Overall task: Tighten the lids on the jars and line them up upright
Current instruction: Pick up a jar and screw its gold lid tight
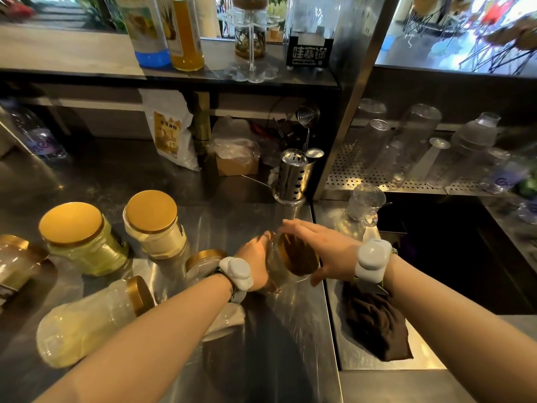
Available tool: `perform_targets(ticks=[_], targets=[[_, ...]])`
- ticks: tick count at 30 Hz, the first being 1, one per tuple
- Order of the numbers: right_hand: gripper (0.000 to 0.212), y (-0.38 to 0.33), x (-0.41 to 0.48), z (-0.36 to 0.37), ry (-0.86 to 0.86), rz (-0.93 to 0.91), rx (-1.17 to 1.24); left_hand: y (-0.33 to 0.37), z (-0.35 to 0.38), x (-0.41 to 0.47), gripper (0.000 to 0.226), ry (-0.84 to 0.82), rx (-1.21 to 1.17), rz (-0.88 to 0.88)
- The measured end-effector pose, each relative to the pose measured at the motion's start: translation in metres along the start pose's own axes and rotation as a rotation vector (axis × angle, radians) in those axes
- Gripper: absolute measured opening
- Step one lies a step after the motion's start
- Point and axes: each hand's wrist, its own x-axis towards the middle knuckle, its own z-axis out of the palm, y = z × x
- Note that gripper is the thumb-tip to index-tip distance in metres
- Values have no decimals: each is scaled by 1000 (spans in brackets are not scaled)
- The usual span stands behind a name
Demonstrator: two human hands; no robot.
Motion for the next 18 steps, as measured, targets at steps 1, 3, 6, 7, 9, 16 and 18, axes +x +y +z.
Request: perform_targets(ticks=[1,3,6,7,9,16,18], targets=[[111,-1,0,0,13,-14,-21,0,0,0,98,-6,-3,3],[103,-1,1,-1,27,-7,-22,2,0,-1,96,18,-4,-2],[105,1,1,-2,4,76,29,3,2,-3,84,75,-67,25],[107,1,1,-2,-5,110,38,2,3,-4,85,77,-69,35],[110,3,0,-1,-25,146,36,2,3,-4,89,75,-79,44],[114,-4,-6,-3,-18,6,26,4,2,-3,88,55,-60,-20],[106,-4,-4,-2,0,7,16,1,3,-4,94,46,-81,-18]])
